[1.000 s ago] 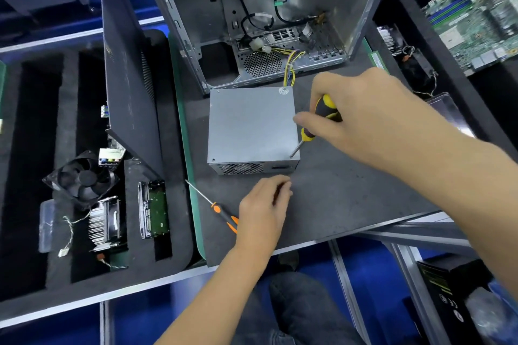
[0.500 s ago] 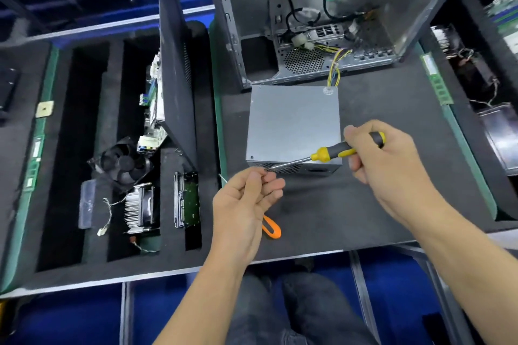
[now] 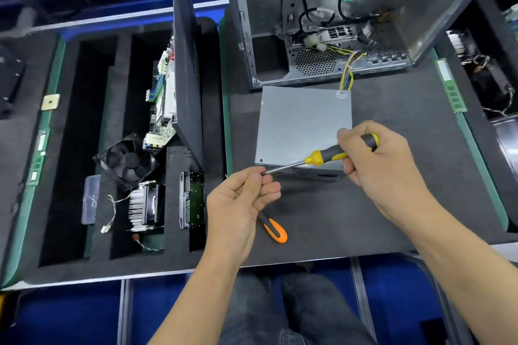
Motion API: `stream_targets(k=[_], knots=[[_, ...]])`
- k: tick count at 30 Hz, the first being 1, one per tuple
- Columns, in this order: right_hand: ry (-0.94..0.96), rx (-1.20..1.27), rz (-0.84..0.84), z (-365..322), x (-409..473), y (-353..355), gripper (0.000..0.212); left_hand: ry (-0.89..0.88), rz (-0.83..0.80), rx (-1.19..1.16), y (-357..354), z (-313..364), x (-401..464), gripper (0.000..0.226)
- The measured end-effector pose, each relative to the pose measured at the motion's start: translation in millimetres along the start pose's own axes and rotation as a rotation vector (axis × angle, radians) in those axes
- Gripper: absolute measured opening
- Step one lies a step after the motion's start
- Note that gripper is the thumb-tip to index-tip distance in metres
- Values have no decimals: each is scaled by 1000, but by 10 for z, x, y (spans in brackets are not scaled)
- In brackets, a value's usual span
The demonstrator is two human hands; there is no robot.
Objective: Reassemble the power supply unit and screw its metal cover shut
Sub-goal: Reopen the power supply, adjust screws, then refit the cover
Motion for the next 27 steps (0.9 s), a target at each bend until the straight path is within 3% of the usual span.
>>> stream_targets(k=[8, 17, 21, 23, 27], knots=[[115, -174, 10, -262, -22, -28, 26, -52, -22, 125, 87, 69, 21, 14], [187, -200, -15, -388, -14, -102, 26, -69, -87, 164, 109, 184, 59, 16], [100, 31, -131, -286, 14, -177, 30, -78, -111, 144, 99, 231, 77, 18], [43, 173, -182, -204, 25, -246, 22, -79, -120, 128, 78, 237, 77, 17], [-45, 246, -159, -92, 31, -335, 23, -80, -119, 114, 58, 218, 78, 15]])
Point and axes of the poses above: each hand's wrist, its own x-axis towards the middle knuckle, its own y-axis out of the back of the hand, z = x × y, the point moved 7 cm from there along x, towards the middle knuckle, and after that the axes turned 12 degrees about -x, right-handed, at the moved point
